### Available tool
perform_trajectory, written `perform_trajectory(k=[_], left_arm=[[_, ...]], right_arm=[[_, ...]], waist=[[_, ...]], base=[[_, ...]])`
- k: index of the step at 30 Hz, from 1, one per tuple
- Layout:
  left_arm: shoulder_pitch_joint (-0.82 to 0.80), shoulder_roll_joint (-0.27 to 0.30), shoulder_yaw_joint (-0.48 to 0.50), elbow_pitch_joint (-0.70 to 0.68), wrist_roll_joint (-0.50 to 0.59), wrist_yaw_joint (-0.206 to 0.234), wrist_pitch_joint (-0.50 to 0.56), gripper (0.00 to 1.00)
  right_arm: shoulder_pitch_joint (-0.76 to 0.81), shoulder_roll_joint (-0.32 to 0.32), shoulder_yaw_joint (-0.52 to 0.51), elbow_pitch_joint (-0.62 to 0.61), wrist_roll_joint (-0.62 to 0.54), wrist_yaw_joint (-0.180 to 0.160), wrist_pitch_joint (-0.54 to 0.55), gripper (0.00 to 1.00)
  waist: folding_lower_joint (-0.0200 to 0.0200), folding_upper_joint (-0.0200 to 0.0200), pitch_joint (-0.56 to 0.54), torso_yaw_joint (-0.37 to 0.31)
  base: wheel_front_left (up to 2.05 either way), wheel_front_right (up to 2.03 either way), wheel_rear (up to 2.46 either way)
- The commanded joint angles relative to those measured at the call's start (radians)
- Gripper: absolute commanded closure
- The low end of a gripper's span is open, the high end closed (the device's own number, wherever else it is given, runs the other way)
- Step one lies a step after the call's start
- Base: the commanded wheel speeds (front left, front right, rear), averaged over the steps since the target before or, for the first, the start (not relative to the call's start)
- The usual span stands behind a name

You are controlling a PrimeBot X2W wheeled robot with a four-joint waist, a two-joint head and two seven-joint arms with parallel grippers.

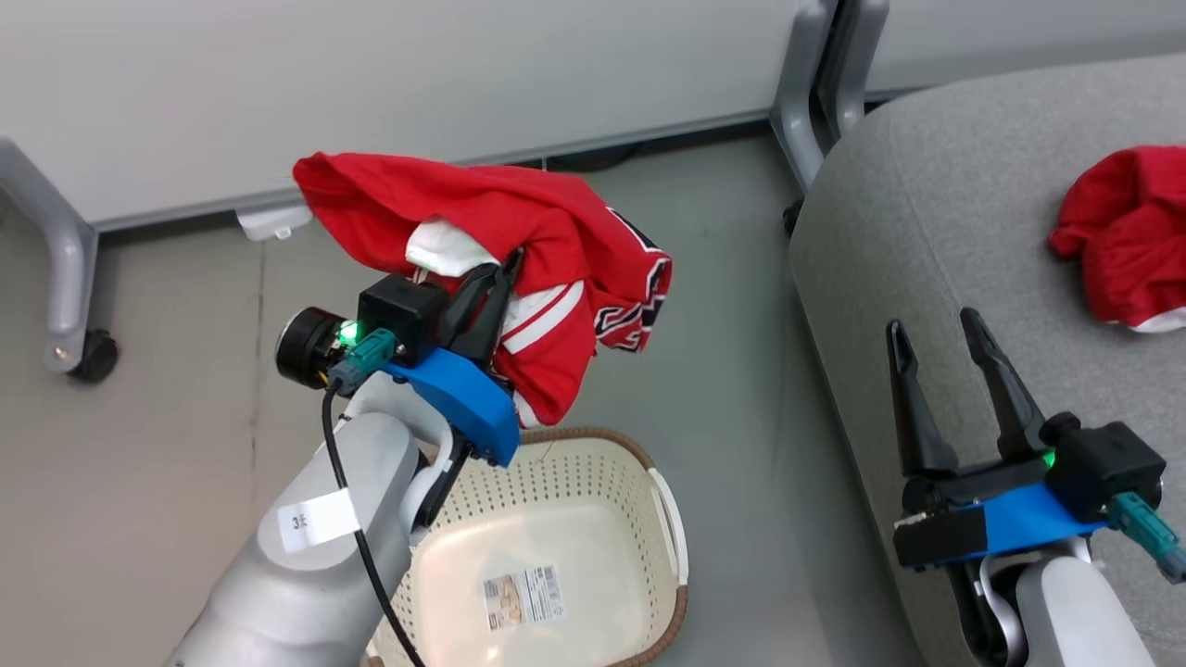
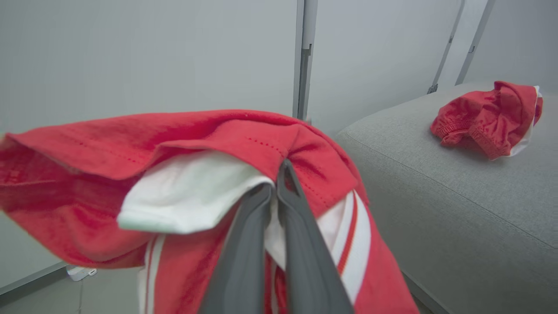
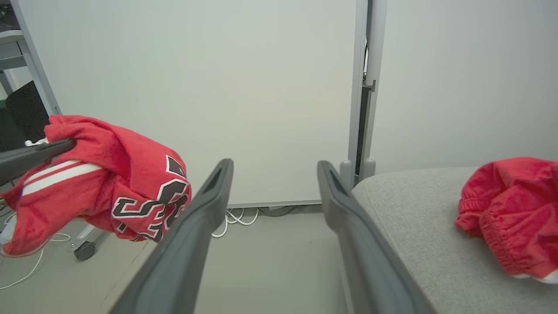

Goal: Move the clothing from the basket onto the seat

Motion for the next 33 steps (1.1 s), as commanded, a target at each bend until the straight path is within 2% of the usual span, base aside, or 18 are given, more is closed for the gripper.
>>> perform_trajectory(k=[1, 9, 18, 24, 33], left_arm=[[0.008, -0.002, 0.004, -0.018, 0.012, -0.004, -0.005, 1.0], [0.02, -0.004, -0.002, -0.07, 0.037, -0.006, -0.005, 1.0], [0.03, -0.001, -0.008, -0.092, 0.04, 0.001, -0.005, 1.0], [0.012, -0.006, -0.012, -0.102, 0.044, 0.004, -0.005, 1.0], [-0.014, -0.028, -0.026, -0.107, 0.05, 0.004, -0.005, 1.0]], right_arm=[[0.025, 0.004, -0.002, 0.003, -0.002, 0.0, 0.0, 0.0], [0.069, 0.012, -0.011, 0.006, -0.003, 0.0, 0.0, 0.0], [0.074, 0.018, -0.004, -0.001, -0.005, 0.0, 0.0, 0.0], [0.02, -0.003, 0.052, -0.013, -0.01, 0.0, 0.0, 0.0], [-0.135, -0.053, 0.204, 0.027, -0.019, 0.0, 0.0, 0.0]], waist=[[0.0002, -0.0001, -0.035, 0.006], [0.0002, -0.0001, -0.087, 0.015], [0.0002, -0.0001, -0.095, 0.02], [0.0002, -0.0001, -0.078, 0.026], [0.0002, -0.0001, -0.045, 0.048]], base=[[0.0, 0.0, 0.0], [0.0, 0.0, 0.0], [0.0, 0.0, 0.0], [0.0, 0.0, 0.0], [0.0, 0.0, 0.0]])
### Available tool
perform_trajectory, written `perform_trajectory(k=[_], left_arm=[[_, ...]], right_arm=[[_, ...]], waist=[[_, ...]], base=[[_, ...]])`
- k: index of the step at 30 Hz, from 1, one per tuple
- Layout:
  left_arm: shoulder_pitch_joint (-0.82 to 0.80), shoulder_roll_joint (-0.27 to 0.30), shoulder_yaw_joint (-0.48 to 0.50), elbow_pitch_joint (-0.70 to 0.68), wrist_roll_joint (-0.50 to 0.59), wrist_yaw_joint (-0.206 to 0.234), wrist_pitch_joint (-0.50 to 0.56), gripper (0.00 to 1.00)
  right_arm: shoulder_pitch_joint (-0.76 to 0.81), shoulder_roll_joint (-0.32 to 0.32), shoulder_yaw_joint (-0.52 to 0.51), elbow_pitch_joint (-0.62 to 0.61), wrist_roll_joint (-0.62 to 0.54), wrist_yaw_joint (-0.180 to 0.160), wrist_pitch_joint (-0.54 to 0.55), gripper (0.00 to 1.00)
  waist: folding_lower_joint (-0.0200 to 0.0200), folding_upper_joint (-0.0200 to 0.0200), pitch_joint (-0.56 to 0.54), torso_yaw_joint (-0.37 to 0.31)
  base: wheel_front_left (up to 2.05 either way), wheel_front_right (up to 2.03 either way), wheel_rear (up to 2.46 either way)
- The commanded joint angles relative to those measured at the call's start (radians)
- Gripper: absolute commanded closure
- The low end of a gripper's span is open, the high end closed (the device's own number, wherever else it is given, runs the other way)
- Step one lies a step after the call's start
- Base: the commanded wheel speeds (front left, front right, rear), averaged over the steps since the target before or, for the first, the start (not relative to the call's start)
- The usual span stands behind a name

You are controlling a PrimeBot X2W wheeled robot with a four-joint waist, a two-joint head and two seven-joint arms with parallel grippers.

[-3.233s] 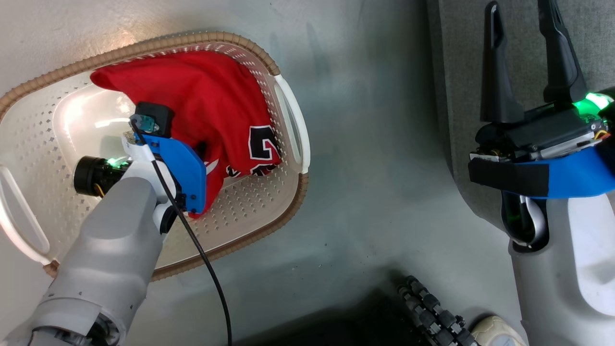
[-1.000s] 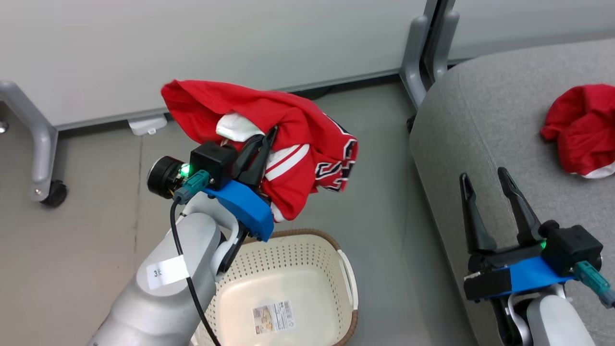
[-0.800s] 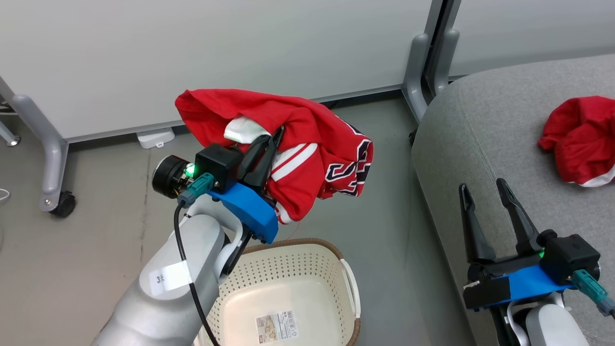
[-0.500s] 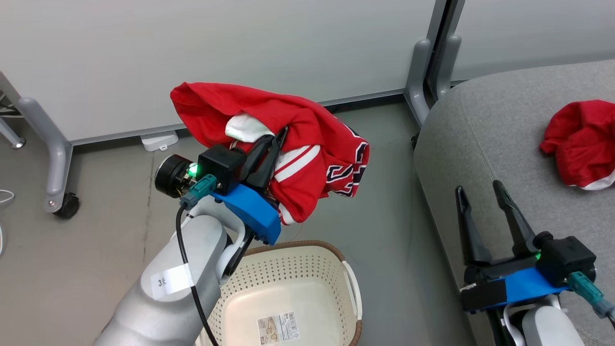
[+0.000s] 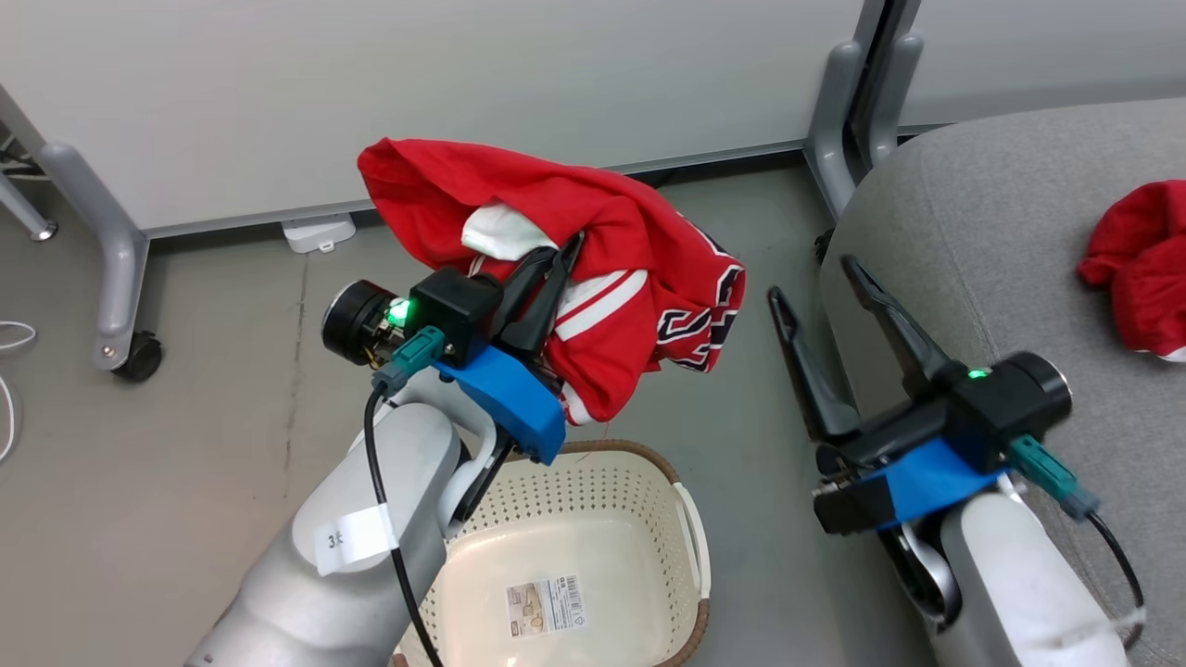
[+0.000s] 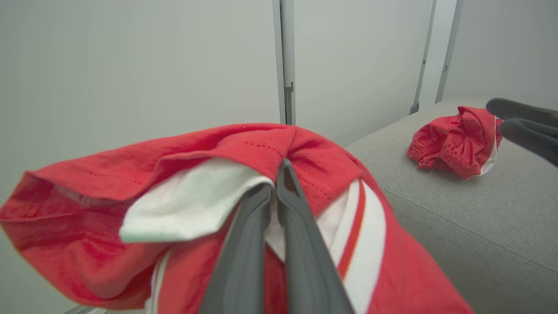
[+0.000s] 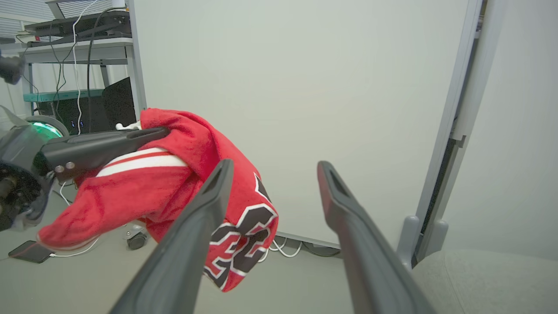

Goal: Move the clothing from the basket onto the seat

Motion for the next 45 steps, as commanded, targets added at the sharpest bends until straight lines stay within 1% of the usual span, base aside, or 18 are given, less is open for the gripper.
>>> perform_trajectory(k=[1, 8, 15, 22, 27, 33, 37, 38, 39, 40, 45], left_arm=[[-0.015, -0.003, -0.001, -0.004, 0.003, 0.003, -0.005, 1.0], [-0.039, -0.028, -0.022, -0.008, 0.017, -0.002, -0.005, 1.0], [-0.054, -0.05, -0.046, -0.027, 0.029, -0.006, -0.005, 1.0], [-0.064, -0.066, -0.076, -0.053, 0.038, -0.009, -0.005, 1.0], [-0.067, -0.073, -0.093, -0.072, 0.035, -0.012, -0.005, 1.0], [-0.067, -0.077, -0.102, -0.093, 0.036, -0.014, -0.005, 1.0], [-0.066, -0.078, -0.107, -0.101, 0.039, -0.015, -0.005, 1.0], [-0.066, -0.078, -0.107, -0.104, 0.04, -0.015, -0.005, 1.0], [-0.066, -0.078, -0.108, -0.106, 0.04, -0.016, -0.005, 1.0], [-0.065, -0.079, -0.107, -0.108, 0.038, -0.016, -0.005, 1.0], [-0.058, -0.077, -0.095, -0.106, 0.041, -0.017, -0.005, 1.0]], right_arm=[[-0.032, -0.007, 0.014, 0.01, -0.01, 0.0, 0.0, 0.0], [-0.165, -0.03, 0.081, 0.11, -0.034, 0.0, 0.0, 0.0], [-0.263, -0.051, 0.127, 0.255, -0.063, 0.0, 0.0, 0.0], [-0.341, -0.046, 0.163, 0.399, -0.07, 0.0, 0.0, 0.0], [-0.384, -0.035, 0.185, 0.51, -0.051, 0.0, 0.0, 0.0], [-0.408, -0.008, 0.208, 0.587, 0.013, 0.0, 0.0, 0.0], [-0.424, -0.012, 0.234, 0.615, 0.056, 0.0, 0.0, 0.0], [-0.424, -0.012, 0.237, 0.623, 0.067, 0.0, 0.0, 0.1], [-0.426, -0.012, 0.244, 0.628, 0.073, 0.0, 0.0, 0.83], [-0.429, -0.014, 0.251, 0.631, 0.082, 0.0, 0.0, 1.0], [-0.432, -0.027, 0.264, 0.614, 0.11, 0.0, 0.0, 1.0]], waist=[[0.0, -0.0001, 0.006, 0.006], [0.0, -0.0001, 0.03, 0.043], [0.0, -0.0001, 0.057, 0.082], [0.0, -0.0001, 0.075, 0.108], [0.0, -0.0001, 0.076, 0.117], [0.0, -0.0001, 0.07, 0.121], [0.0, -0.0001, 0.067, 0.125], [0.0, -0.0001, 0.067, 0.127], [0.0, -0.0001, 0.067, 0.128], [0.0, -0.0001, 0.067, 0.129], [0.0, -0.0001, 0.067, 0.127]], base=[[0.0, 0.0, 0.0], [0.0, 0.0, 0.0], [0.0, 0.0, 0.0], [0.0, 0.0, 0.0], [0.0, 0.0, 0.0], [0.0, 0.0, 0.0], [0.0, 0.0, 0.0], [0.0, 0.0, 0.0], [0.0, 0.0, 0.0], [0.0, 0.0, 0.0], [0.0, 0.0, 0.0]])
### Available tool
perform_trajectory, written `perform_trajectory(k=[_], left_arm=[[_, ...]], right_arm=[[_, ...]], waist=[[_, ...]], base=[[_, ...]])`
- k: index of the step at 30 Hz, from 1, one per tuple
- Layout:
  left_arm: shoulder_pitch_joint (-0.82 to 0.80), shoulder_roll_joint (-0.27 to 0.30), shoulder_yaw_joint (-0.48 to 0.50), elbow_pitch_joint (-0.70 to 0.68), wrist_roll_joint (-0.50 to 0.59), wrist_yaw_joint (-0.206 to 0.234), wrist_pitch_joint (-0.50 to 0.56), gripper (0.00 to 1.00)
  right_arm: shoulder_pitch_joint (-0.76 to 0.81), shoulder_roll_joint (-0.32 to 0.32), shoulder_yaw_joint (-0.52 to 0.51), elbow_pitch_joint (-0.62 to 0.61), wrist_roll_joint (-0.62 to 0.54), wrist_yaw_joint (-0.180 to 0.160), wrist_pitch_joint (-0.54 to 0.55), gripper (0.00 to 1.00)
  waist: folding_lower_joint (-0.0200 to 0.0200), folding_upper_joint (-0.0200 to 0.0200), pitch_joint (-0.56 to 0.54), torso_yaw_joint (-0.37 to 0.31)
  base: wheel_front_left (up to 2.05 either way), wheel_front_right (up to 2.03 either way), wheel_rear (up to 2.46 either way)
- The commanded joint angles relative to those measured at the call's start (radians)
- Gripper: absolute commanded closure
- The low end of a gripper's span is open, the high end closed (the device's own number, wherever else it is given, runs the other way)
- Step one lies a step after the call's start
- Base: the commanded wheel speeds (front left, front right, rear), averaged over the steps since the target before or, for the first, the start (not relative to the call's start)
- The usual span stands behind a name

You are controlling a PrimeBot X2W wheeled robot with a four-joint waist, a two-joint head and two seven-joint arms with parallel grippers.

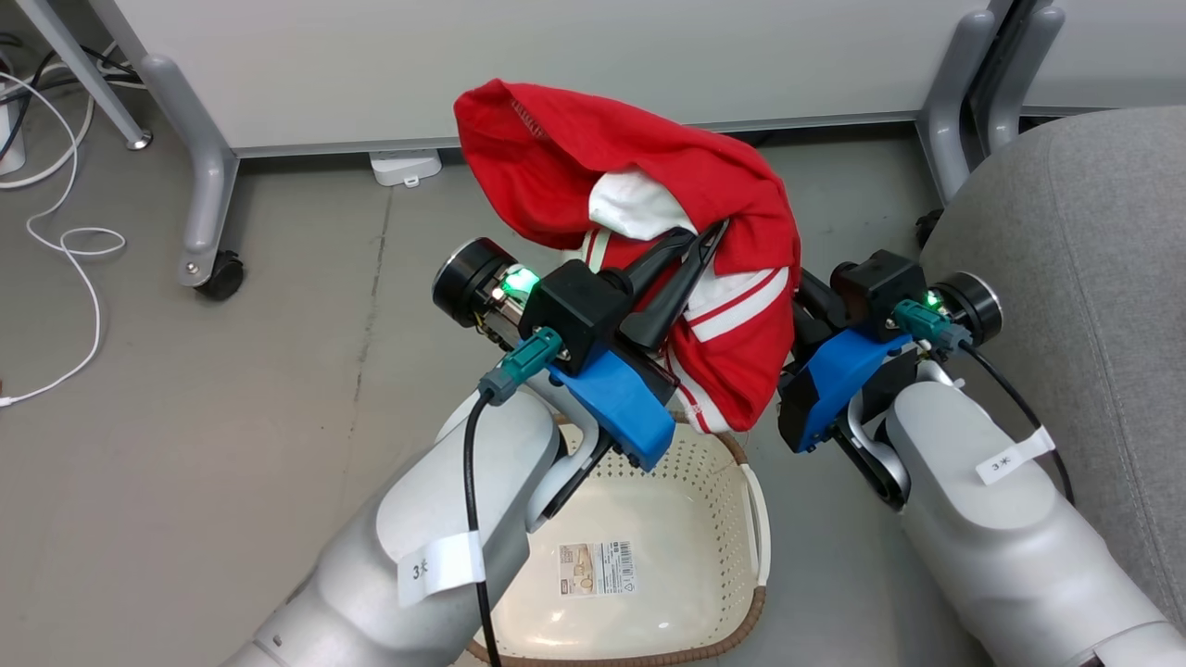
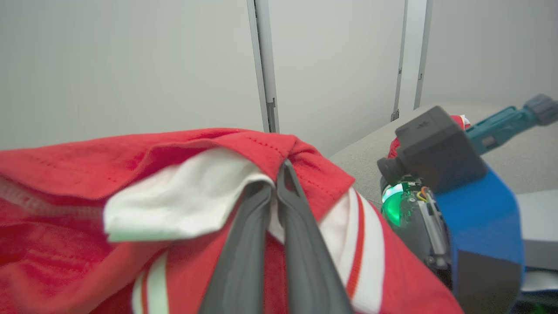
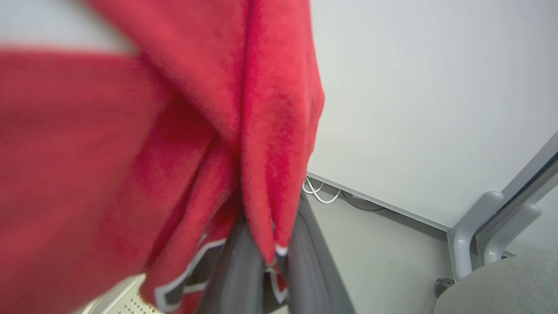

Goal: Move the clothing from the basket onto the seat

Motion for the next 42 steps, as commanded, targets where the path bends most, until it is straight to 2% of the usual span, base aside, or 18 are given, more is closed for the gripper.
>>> perform_trajectory(k=[1, 12, 13, 14, 31, 42], left_arm=[[-0.001, 0.002, 0.007, -0.001, 0.005, -0.006, -0.005, 1.0], [0.008, 0.006, 0.027, 0.012, 0.019, -0.001, -0.005, 1.0], [0.008, 0.005, 0.027, 0.017, 0.02, 0.003, -0.005, 0.7], [0.007, 0.004, 0.028, 0.018, 0.022, 0.005, -0.005, 0.0], [0.007, 0.01, 0.051, 0.024, 0.047, 0.015, -0.005, 0.0], [0.004, 0.023, 0.053, 0.019, 0.064, 0.019, -0.004, 0.0]], right_arm=[[-0.011, -0.009, 0.001, -0.005, 0.012, 0.0, 0.0, 1.0], [0.007, -0.018, -0.009, -0.022, 0.02, 0.0, 0.0, 1.0], [0.008, -0.018, -0.01, -0.023, 0.02, 0.0, 0.0, 1.0], [0.009, -0.018, -0.013, -0.025, 0.02, 0.0, 0.0, 1.0], [0.028, -0.026, -0.073, -0.061, 0.013, 0.0, 0.0, 1.0], [0.062, -0.037, -0.19, -0.165, -0.001, 0.0, 0.0, 1.0]], waist=[[-0.0001, 0.0, -0.001, -0.002], [-0.0001, 0.0, -0.001, -0.014], [-0.0001, 0.0, -0.001, -0.014], [-0.0001, 0.0, -0.001, -0.015], [-0.0001, 0.0, 0.022, -0.039], [-0.0001, 0.0, 0.058, -0.134]], base=[[0.0, 0.0, 0.0], [0.0, 0.0, 0.0], [0.0, 0.0, 0.0], [0.0, 0.0, 0.0], [0.0, 0.0, 0.0], [0.0, 0.0, 0.0]])
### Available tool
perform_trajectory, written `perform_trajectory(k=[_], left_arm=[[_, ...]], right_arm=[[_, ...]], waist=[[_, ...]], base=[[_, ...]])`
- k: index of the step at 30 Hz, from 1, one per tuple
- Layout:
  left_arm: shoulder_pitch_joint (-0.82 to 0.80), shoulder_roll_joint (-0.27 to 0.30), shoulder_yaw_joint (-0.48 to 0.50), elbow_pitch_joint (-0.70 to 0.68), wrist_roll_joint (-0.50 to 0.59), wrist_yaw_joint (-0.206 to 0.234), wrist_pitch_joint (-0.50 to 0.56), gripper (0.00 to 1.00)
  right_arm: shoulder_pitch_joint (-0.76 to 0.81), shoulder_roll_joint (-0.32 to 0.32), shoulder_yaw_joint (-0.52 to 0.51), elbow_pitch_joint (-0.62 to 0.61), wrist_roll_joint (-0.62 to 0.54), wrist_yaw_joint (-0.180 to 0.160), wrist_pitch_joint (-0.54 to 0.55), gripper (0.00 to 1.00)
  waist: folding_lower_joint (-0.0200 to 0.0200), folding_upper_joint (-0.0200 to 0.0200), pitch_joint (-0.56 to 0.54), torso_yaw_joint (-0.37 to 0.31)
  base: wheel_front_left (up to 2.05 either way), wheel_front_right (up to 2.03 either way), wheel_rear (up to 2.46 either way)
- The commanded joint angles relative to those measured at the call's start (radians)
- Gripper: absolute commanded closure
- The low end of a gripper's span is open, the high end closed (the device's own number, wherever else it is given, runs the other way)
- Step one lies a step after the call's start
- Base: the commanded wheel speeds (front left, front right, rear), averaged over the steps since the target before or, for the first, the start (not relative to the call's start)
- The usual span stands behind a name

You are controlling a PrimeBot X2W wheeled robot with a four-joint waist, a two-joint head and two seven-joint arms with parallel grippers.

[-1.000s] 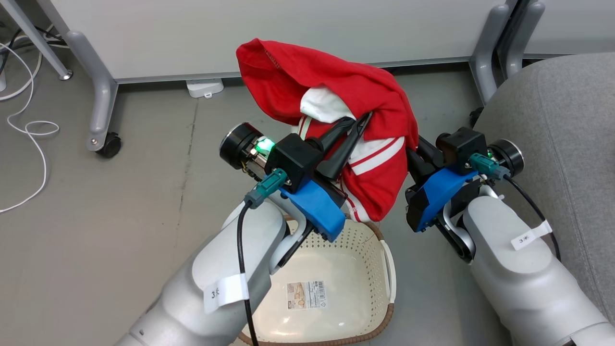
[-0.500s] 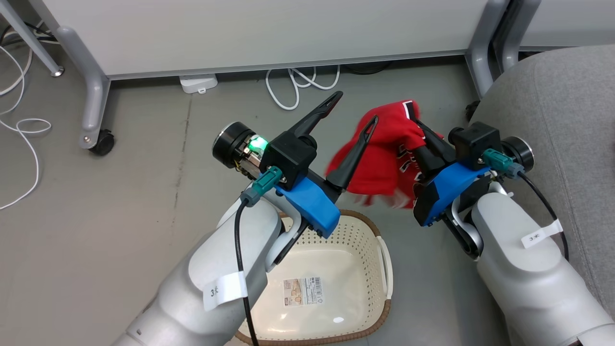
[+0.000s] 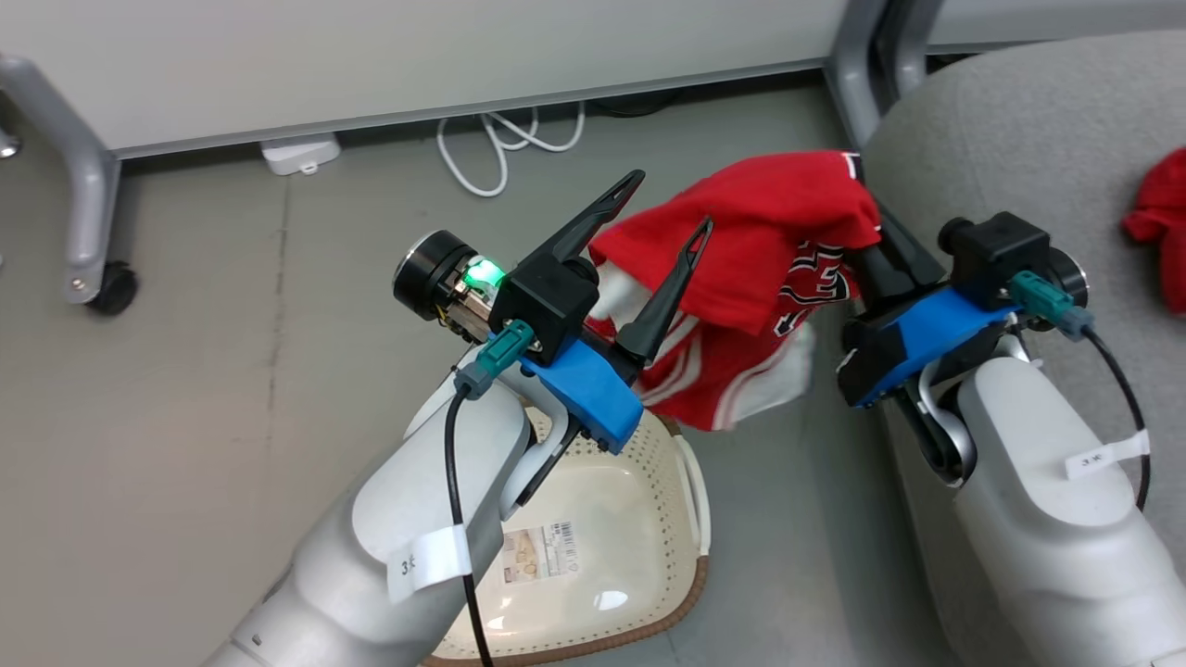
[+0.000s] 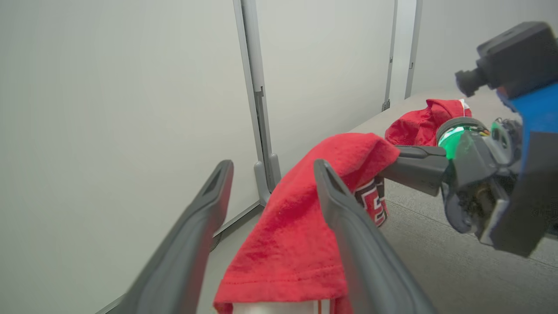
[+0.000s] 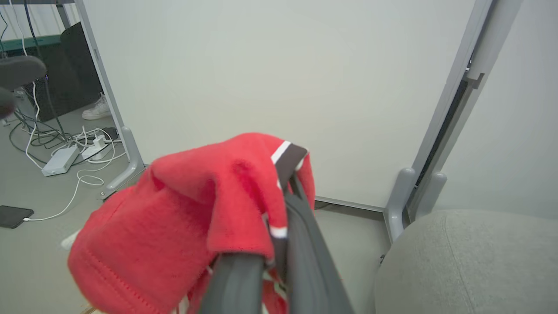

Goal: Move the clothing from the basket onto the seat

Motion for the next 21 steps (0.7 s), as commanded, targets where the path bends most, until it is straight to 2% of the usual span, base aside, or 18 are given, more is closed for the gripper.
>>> perform_trajectory(k=[1, 21], left_arm=[[-0.002, 0.005, 0.0, -0.002, 0.008, 0.002, -0.003, 0.0], [-0.004, 0.029, -0.057, 0.017, 0.022, -0.008, -0.003, 0.0]], right_arm=[[0.014, -0.006, -0.013, -0.015, -0.005, 0.0, -0.001, 1.0], [0.189, 0.016, -0.233, -0.239, -0.022, 0.0, -0.001, 1.0]], waist=[[-0.0001, 0.0, 0.013, -0.03], [-0.0001, 0.0, 0.067, -0.29]], base=[[0.0, 0.0, 0.0], [0.0, 0.0, 0.0]])
